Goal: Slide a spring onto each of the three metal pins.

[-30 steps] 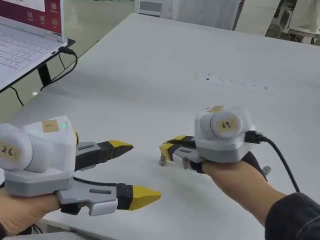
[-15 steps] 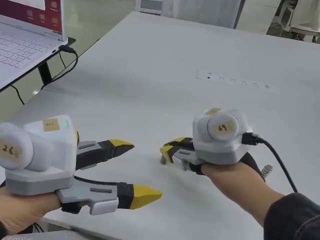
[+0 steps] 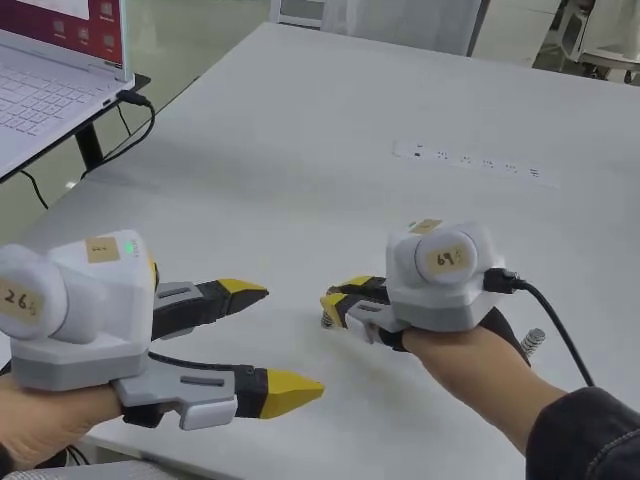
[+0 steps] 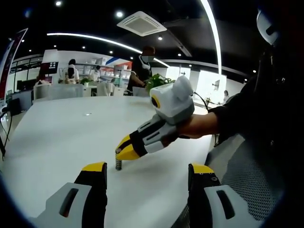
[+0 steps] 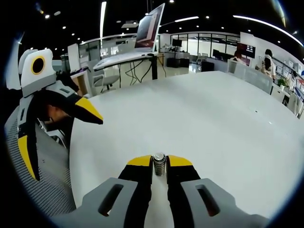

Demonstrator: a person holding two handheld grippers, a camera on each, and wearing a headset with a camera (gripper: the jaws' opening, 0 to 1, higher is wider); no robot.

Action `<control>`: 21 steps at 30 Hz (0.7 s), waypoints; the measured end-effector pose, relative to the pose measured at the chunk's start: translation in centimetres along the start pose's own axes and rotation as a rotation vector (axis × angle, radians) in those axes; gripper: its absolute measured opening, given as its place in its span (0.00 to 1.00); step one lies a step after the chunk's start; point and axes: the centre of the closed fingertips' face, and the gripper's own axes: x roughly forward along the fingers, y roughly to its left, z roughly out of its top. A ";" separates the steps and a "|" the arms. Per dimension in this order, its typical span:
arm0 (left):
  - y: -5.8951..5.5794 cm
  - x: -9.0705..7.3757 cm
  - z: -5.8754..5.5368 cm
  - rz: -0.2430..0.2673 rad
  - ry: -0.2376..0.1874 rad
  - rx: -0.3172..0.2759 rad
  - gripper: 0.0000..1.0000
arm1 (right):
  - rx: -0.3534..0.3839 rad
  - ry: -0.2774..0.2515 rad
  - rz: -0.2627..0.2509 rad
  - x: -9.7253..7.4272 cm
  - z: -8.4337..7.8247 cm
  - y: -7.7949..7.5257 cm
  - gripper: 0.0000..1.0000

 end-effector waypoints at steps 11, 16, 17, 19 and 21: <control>0.0 0.0 0.0 0.000 0.001 0.001 0.65 | -0.002 -0.005 -0.006 -0.3 -0.1 -0.2 0.14; -0.1 0.0 0.1 0.000 0.002 0.001 0.65 | -0.003 -0.003 -0.009 -0.5 -0.2 -0.2 0.15; 0.0 0.0 0.1 0.000 0.002 0.001 0.65 | -0.002 -0.001 -0.009 -0.6 -0.3 -0.2 0.15; 0.0 0.0 0.1 0.001 0.001 0.001 0.65 | -0.003 -0.003 -0.008 -0.7 -0.2 -0.2 0.15; 0.0 0.0 0.1 0.002 0.001 0.001 0.65 | -0.008 -0.002 -0.006 -0.9 -0.2 0.0 0.15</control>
